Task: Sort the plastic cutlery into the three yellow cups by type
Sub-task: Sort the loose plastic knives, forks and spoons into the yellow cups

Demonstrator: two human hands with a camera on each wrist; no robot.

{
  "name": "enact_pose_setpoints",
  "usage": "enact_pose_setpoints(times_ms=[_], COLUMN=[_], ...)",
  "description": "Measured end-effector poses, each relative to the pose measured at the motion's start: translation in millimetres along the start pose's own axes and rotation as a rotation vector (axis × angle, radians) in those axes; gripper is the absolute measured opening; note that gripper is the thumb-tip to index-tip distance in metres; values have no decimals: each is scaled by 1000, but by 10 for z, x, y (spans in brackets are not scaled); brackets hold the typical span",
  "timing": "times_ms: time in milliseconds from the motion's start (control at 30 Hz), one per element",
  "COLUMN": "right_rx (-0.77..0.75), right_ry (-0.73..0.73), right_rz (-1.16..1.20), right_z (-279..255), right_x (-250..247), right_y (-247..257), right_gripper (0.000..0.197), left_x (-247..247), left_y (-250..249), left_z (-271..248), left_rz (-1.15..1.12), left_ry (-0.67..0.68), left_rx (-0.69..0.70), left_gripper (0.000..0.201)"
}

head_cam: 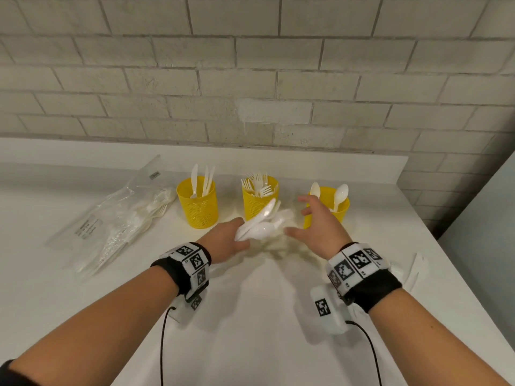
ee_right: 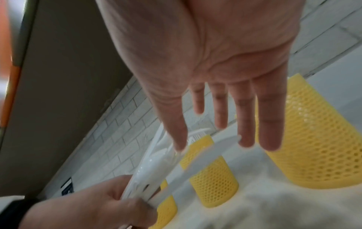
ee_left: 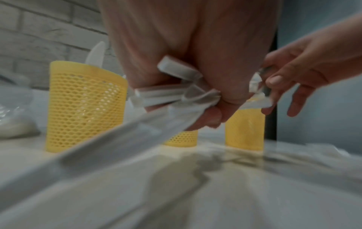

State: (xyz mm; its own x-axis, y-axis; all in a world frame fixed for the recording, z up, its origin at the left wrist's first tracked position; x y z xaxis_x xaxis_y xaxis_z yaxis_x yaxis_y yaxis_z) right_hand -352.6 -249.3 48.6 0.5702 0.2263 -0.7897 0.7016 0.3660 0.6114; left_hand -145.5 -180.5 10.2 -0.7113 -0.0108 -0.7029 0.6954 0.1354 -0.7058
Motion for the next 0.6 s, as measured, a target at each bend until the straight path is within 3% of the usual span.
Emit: enact_pose_setpoints(times_ms=[100,233,433,533,600], right_rx=[36,40,-36,-99,-186], right_ry=[-113,0,-173,-180,-157], right_rz=[218,654,688,659,614], right_z=[-17,-66,85,134,154], right_x=[37,157,136,68,28], right_y=[10,123,463,586,666], right_gripper=[73,96,99,83,46], left_x=[-42,68,276,242,219], left_y=[-21,-129,-409,-547,-594], left_z=[25,3,61,128,155], left_rz=[-220,-375,-520,-614,-710], left_ry=[-102,-80,-14,-91,-141], left_rx=[1,54,130,180,187], left_gripper=[19,13,17,32,58])
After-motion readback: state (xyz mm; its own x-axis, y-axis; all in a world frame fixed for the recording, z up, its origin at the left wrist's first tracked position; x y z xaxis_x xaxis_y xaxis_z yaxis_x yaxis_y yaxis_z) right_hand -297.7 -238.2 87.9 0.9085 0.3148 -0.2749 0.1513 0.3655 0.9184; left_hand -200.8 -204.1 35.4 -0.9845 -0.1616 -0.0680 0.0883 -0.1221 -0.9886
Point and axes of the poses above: each hand's wrist, its own z-axis towards the middle knuckle, its own x-axis out of the palm, y = z × x, the point moved 1 cm from there along z, towards the middle knuckle, and after that the axes turned 11 degrees about -z, right-handed, at the moved point
